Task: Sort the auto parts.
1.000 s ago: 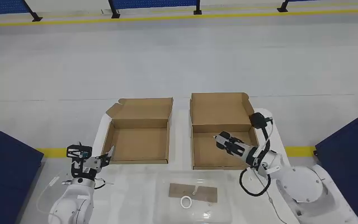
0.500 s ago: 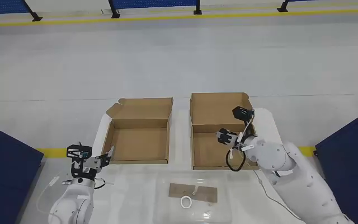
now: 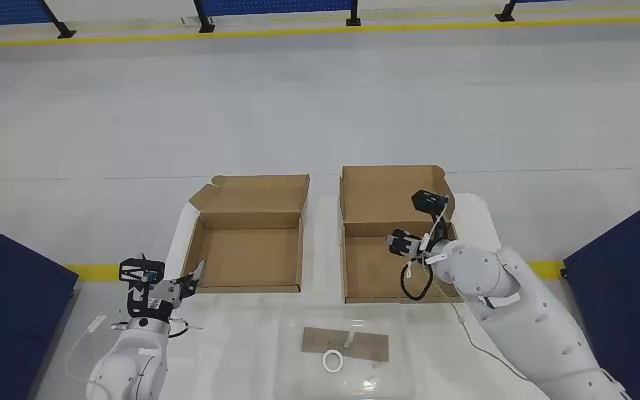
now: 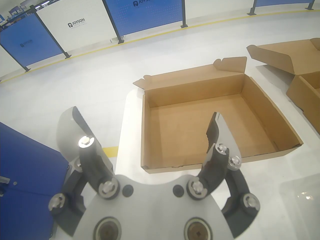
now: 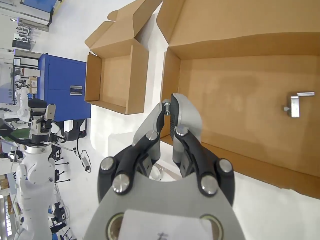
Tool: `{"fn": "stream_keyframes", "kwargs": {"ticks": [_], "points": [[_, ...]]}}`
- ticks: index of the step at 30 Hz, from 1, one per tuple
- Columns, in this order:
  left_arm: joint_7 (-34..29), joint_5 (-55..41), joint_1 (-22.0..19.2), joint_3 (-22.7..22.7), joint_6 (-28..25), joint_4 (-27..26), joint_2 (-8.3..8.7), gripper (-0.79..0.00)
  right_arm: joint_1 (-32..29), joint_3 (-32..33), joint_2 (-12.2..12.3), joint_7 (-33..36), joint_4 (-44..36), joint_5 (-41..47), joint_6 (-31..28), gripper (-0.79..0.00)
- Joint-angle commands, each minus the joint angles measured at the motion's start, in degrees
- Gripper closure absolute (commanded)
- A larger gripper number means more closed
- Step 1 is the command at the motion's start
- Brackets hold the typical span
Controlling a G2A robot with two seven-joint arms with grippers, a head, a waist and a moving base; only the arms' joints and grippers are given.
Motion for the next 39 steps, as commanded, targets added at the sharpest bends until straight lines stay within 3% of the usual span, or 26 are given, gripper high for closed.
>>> {"fn": "stream_keyframes", "kwargs": {"ticks": [1,10,17,21,39], "points": [[0.0,0.0,0.0,0.0,0.0,0.0,0.0,-0.785,1.3,-0.7,-0.3,0.1,1.4,-1.5,3.0,0.0],[0.0,0.0,0.0,0.0,0.0,0.0,0.0,-0.785,14.4,-10.9,-3.7,3.7,15.5,-5.3,12.8,0.0],[0.0,0.0,0.0,0.0,0.0,0.0,0.0,-0.785,21.6,-18.6,-7.7,4.0,28.8,-4.1,15.0,0.0],[0.0,0.0,0.0,0.0,0.0,0.0,0.0,-0.785,24.4,-21.0,-9.3,4.6,33.0,-3.5,13.2,0.0],[0.0,0.0,0.0,0.0,0.0,0.0,0.0,-0.785,22.8,-21.9,-10.5,0.9,34.4,-4.4,14.2,0.0]]}}
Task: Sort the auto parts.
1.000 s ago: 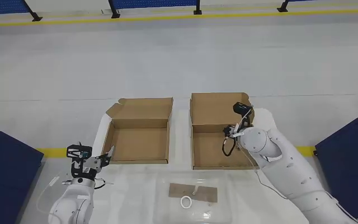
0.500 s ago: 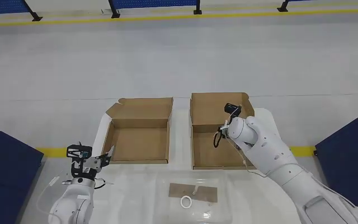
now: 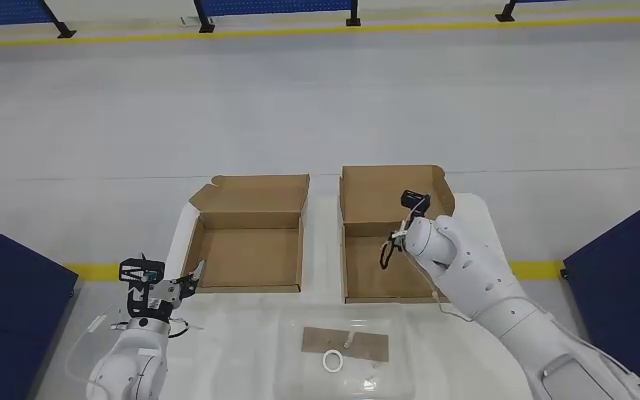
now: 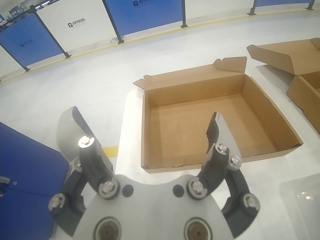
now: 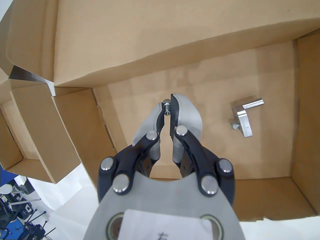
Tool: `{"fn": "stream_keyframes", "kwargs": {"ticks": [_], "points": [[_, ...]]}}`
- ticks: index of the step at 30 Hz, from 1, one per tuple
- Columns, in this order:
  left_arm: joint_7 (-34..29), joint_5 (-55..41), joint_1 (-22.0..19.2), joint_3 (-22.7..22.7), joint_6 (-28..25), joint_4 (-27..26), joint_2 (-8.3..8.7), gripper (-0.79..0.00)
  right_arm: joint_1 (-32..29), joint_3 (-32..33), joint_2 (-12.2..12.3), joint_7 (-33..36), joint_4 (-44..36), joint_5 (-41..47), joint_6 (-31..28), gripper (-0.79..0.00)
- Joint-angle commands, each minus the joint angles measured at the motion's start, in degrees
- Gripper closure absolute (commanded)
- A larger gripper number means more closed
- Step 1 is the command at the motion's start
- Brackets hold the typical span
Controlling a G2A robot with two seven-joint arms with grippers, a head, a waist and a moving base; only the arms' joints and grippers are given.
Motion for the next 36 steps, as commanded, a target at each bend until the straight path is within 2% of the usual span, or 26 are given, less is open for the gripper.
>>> {"fn": "stream_keyframes", "kwargs": {"ticks": [1,17,36], "points": [[0.0,0.0,0.0,0.0,0.0,0.0,0.0,-0.785,-0.2,-0.2,-0.3,-0.5,0.1,-0.1,0.4,0.0],[0.0,0.0,0.0,0.0,0.0,0.0,0.0,-0.785,-0.1,-0.4,-3.1,-4.7,6.2,2.1,0.4,0.0],[0.0,0.0,0.0,0.0,0.0,0.0,0.0,-0.785,1.0,-0.3,-5.4,-4.9,11.4,1.9,-0.7,0.0]]}}
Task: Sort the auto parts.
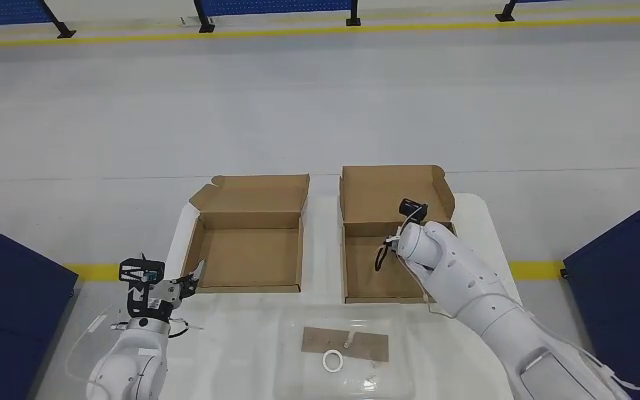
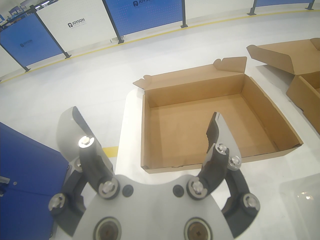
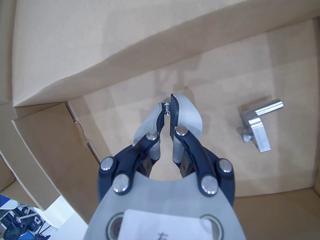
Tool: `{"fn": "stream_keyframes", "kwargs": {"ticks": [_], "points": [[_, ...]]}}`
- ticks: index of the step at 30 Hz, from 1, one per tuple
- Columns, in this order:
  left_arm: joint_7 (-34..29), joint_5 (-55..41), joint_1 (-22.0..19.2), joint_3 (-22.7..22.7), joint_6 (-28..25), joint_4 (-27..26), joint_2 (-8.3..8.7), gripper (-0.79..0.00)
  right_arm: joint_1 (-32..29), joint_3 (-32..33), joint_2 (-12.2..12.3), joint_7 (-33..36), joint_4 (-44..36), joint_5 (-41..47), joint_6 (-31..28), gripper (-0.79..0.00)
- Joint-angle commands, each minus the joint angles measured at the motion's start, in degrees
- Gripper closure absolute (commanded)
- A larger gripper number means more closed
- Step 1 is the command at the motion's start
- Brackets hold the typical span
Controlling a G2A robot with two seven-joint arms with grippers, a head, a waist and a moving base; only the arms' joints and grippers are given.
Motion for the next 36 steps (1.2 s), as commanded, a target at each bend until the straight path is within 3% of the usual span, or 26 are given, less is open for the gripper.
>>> {"fn": "stream_keyframes", "kwargs": {"ticks": [1,6,11,26,28,29,30,31,36], "points": [[0.0,0.0,0.0,0.0,0.0,0.0,0.0,-0.785,0.1,0.1,-0.2,0.1,0.4,-0.1,-0.1,0.0],[0.0,0.0,0.0,0.0,0.0,0.0,0.0,-0.785,0.1,0.3,-0.5,0.1,0.9,-0.5,-0.3,-0.003],[0.0,0.0,0.0,0.0,0.0,0.0,0.0,-0.785,0.0,0.8,-0.8,0.2,1.0,-0.9,-0.4,-0.154],[0.0,0.0,0.0,0.0,0.0,0.0,0.0,-0.785,-3.5,4.3,0.4,1.7,-6.3,-4.2,0.2,-0.329],[0.0,0.0,0.0,0.0,0.0,0.0,0.0,-0.785,-4.8,5.4,1.0,2.3,-8.9,-5.3,0.6,-0.385],[0.0,0.0,0.0,0.0,0.0,0.0,0.0,-0.785,-5.6,6.0,1.4,2.7,-10.4,-6.0,0.8,-0.474],[0.0,0.0,0.0,0.0,0.0,0.0,0.0,-0.785,-6.5,6.7,1.8,3.1,-12.2,-6.7,1.1,-0.656],[0.0,0.0,0.0,0.0,0.0,0.0,0.0,-0.785,-7.5,7.5,2.3,3.5,-14.0,-7.5,1.4,-0.785],[0.0,0.0,0.0,0.0,0.0,0.0,0.0,-0.785,-13.8,12.0,4.7,6.3,-24.8,-11.9,2.9,-0.785]]}}
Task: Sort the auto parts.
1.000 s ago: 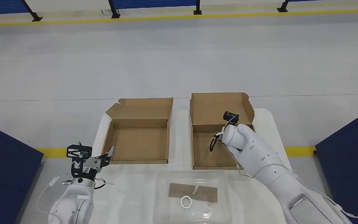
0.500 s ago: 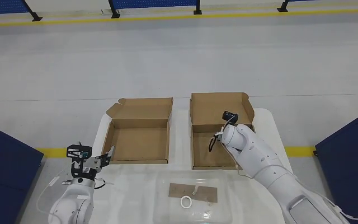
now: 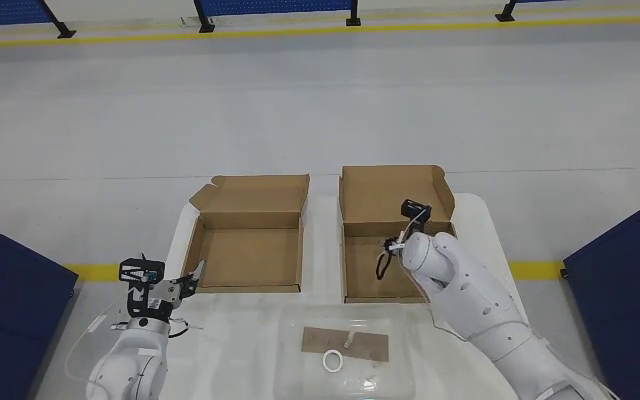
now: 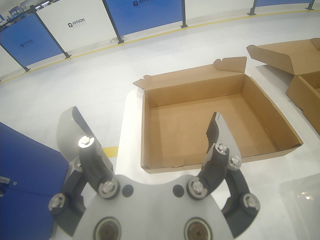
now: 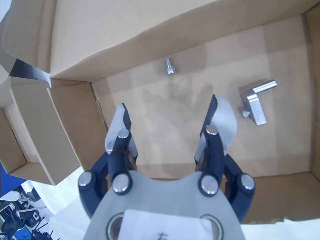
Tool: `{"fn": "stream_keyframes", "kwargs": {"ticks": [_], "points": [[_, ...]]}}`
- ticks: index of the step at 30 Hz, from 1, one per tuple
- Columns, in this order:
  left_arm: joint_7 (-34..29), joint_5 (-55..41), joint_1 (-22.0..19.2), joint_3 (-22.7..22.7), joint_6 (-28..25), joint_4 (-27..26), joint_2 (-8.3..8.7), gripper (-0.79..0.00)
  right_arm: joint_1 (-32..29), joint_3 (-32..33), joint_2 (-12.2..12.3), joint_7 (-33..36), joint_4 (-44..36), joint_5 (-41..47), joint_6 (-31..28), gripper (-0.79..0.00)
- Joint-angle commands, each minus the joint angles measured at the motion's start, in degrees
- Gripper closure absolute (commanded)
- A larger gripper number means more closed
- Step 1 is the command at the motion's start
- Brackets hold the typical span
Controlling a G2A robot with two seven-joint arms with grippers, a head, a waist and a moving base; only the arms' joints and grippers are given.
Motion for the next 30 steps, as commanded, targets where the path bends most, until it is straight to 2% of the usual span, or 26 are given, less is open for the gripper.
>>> {"fn": "stream_keyframes", "kwargs": {"ticks": [1,2,11,15,19,25,30], "points": [[0.0,0.0,0.0,0.0,0.0,0.0,0.0,-0.785,-2.6,1.8,1.0,1.7,-4.5,-1.9,0.0,-0.785],[0.0,0.0,0.0,0.0,0.0,0.0,0.0,-0.785,-3.7,2.6,1.4,2.7,-6.4,-2.9,-0.1,-0.785],[0.0,0.0,0.0,0.0,0.0,0.0,0.0,-0.785,-3.7,2.6,1.4,2.7,-6.4,-2.9,-0.1,-0.785],[0.0,0.0,0.0,0.0,0.0,0.0,0.0,-0.785,-5.4,3.1,1.6,1.4,-9.8,-3.3,-3.2,-0.785],[0.0,0.0,0.0,0.0,0.0,0.0,0.0,-0.785,-8.4,5.8,2.8,5.2,-16.0,-4.5,-7.8,-0.785],[0.0,0.0,0.0,0.0,0.0,0.0,0.0,-0.785,-12.9,9.5,4.8,14.7,-25.6,-8.8,-15.5,-0.785],[0.0,0.0,0.0,0.0,0.0,0.0,0.0,-0.785,-15.5,11.8,5.7,19.3,-30.3,-9.9,-19.4,-0.785]]}}
